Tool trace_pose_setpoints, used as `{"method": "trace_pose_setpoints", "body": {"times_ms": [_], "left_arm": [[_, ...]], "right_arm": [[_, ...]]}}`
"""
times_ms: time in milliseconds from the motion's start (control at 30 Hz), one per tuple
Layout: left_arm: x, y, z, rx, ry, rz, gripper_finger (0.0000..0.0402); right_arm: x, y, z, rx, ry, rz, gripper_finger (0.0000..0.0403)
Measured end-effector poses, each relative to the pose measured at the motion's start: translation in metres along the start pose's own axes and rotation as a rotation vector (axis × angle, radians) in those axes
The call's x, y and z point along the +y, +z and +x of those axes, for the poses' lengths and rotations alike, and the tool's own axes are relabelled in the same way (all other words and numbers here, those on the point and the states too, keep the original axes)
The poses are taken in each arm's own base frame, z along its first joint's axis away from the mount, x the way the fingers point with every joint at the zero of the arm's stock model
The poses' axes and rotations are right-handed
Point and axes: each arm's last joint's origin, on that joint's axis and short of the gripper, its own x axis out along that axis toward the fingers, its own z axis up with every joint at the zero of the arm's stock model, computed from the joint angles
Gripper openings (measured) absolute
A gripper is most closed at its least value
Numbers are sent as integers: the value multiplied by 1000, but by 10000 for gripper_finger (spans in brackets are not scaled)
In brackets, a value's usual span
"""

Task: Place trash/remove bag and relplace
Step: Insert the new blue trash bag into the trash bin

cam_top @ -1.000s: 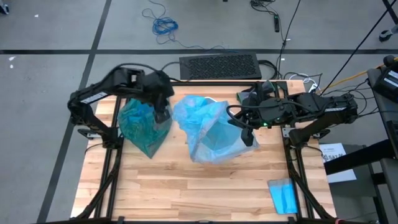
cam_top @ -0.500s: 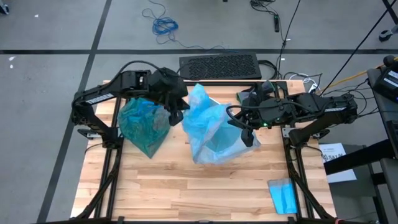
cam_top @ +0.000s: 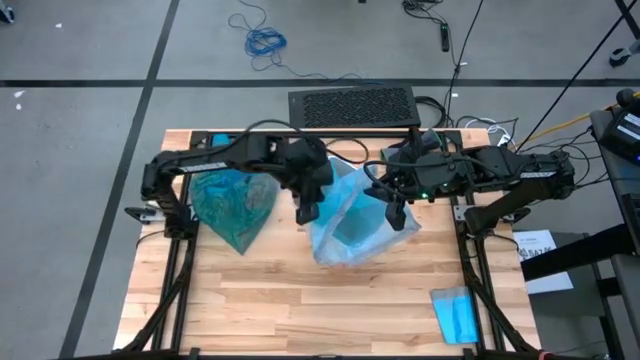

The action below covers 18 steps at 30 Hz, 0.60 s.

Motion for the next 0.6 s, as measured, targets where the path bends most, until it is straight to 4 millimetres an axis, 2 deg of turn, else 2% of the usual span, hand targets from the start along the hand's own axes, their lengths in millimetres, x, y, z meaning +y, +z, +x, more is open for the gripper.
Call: {"method": "trace_pose_setpoints", "body": {"times_ms": [133, 300, 400, 533, 600], "left_arm": [[12, 2, 22, 55, -65, -40, 0], [12, 2, 18, 54, -105, -67, 0], [5, 1, -1, 17, -108, -57, 0], [-4, -5, -44, -69, -29, -32, 0], [-6, -7, -52, -80, -1, -28, 0]], "right_arm": [[0, 0, 2, 6, -4, 0, 0], [-1, -2, 3, 27, -15, 8, 0], [-1, -4, 4, 48, -26, 11, 0], [0, -6, 9, 70, -38, 5, 0], [1, -7, 14, 81, -40, 2, 0]]}}
